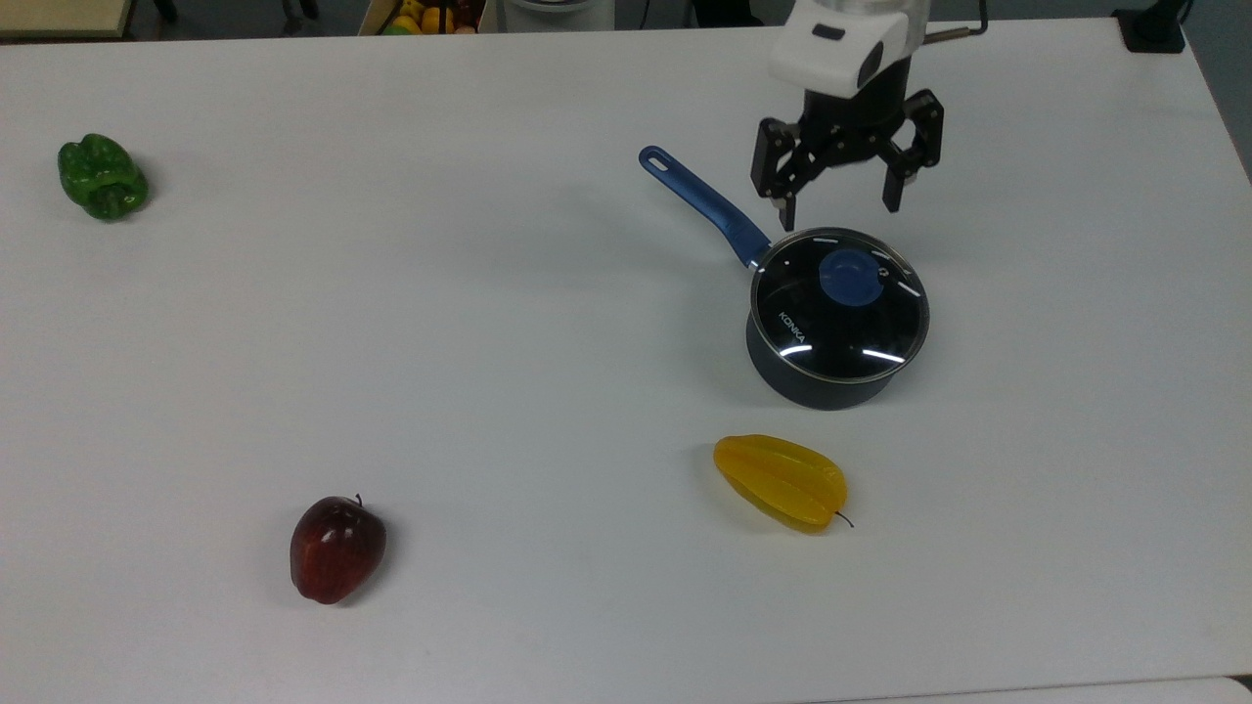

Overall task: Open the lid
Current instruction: 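Move the open gripper over the blue knob of the glass lid, then lower the gripper and close it on the blue lid knob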

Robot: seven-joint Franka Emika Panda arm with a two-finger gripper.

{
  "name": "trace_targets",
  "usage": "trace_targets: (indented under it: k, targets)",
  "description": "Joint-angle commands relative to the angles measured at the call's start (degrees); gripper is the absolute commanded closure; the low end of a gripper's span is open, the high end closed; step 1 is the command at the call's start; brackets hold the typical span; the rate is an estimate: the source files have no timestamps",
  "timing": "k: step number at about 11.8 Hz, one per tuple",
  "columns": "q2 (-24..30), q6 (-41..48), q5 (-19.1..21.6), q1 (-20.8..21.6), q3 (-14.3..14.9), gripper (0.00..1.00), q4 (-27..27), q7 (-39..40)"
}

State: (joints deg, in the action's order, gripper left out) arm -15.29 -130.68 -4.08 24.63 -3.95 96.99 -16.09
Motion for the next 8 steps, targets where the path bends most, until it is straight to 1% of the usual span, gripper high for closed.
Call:
trace_targets:
  k: [1, 3, 5, 7, 8]
  targets:
    - [-3.16, -8.07, -0.49, 0.51, -0.09, 0.0, 0.83, -1.23]
    - [-4.75, -10.72, -1.45, 0.6, -0.09, 0.0, 0.74, -4.29]
    - [-5.72, -11.17, -3.99, 0.69, -0.09, 0.01, 0.83, -7.63]
    - [-5.72, -11.08, -6.9, 0.86, -0.09, 0.14, 1.26, -9.57]
    - [-5.63, -11.08, -7.08, 1.47, 0.0, 0.14, 1.7, -9.84]
